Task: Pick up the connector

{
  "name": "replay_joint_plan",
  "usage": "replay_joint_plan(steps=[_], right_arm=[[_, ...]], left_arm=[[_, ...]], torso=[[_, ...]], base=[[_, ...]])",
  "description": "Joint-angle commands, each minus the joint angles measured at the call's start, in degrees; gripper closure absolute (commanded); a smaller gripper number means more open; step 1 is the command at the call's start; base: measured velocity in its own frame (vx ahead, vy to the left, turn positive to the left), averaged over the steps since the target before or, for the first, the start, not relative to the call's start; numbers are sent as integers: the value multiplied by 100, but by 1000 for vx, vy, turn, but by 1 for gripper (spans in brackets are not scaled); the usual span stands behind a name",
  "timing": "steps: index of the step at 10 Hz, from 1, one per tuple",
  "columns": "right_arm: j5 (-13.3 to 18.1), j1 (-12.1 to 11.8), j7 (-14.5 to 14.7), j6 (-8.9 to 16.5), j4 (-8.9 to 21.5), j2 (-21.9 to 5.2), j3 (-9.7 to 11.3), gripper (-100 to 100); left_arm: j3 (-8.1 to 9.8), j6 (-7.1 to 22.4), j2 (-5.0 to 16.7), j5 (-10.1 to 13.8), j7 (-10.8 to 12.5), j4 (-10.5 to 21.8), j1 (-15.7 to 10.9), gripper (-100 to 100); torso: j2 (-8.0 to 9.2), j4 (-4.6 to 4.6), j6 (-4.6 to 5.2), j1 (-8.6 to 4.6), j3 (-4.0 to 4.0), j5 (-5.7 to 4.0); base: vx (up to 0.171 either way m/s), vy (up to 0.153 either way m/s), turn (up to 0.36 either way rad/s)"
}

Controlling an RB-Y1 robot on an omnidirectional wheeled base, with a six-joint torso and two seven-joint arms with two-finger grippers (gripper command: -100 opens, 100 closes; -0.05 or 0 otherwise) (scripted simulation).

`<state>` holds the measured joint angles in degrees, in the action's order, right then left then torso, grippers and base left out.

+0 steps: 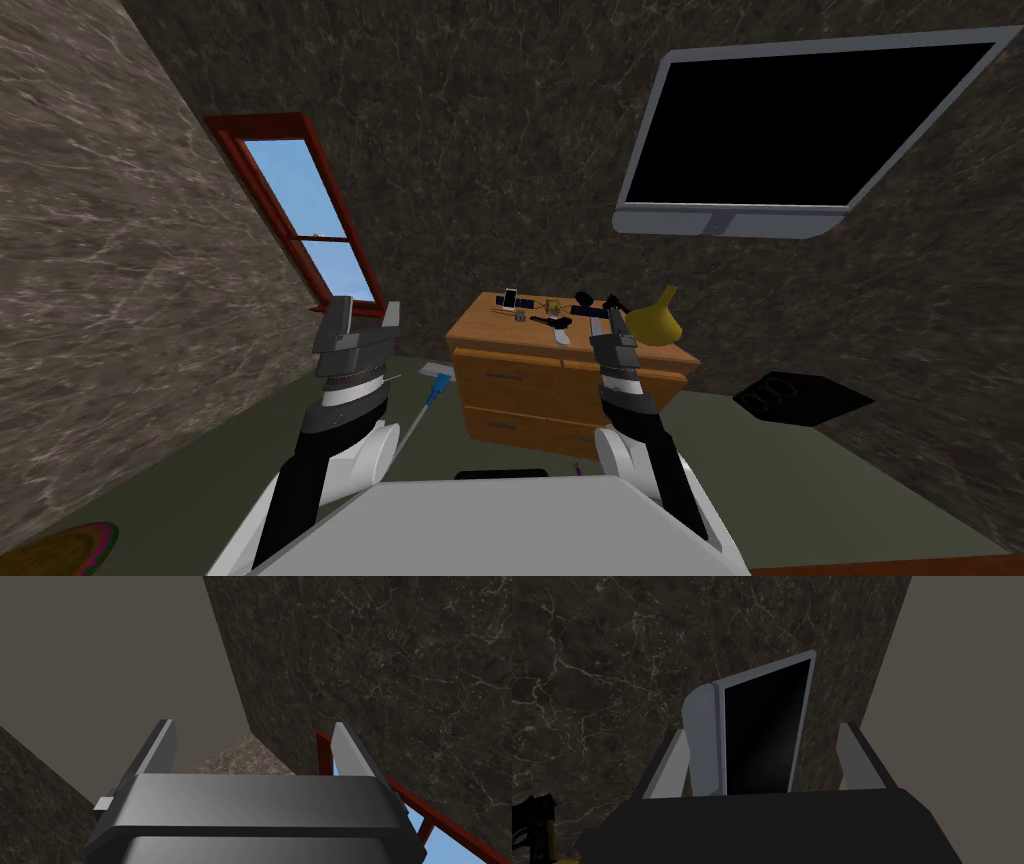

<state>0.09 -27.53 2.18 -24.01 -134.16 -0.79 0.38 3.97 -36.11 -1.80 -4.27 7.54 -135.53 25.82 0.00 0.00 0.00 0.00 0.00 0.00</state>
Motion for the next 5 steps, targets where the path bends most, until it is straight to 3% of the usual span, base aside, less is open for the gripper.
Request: replay_joint_plan(steps=[1,4,5], right_arm=[[-2,-26,-26,12,31,-169,-44,-100],[7,-119,-129,51,180,-662,-228,-100],[7,-119,-129,51,180,-693,-228,-100]], left_arm=[[0,0,0,0,0,0,0,0],[-1,0,-1,0,0,0,-1,0],[-1,0,-1,0,0,0,-1,0]], torso=[[0,0,0,0,0,0],[20,5,-1,37,12,8],[26,5,-1,51,15,11]], base=[[-23,38,88],[-61,107,107],[-80,89,43]])
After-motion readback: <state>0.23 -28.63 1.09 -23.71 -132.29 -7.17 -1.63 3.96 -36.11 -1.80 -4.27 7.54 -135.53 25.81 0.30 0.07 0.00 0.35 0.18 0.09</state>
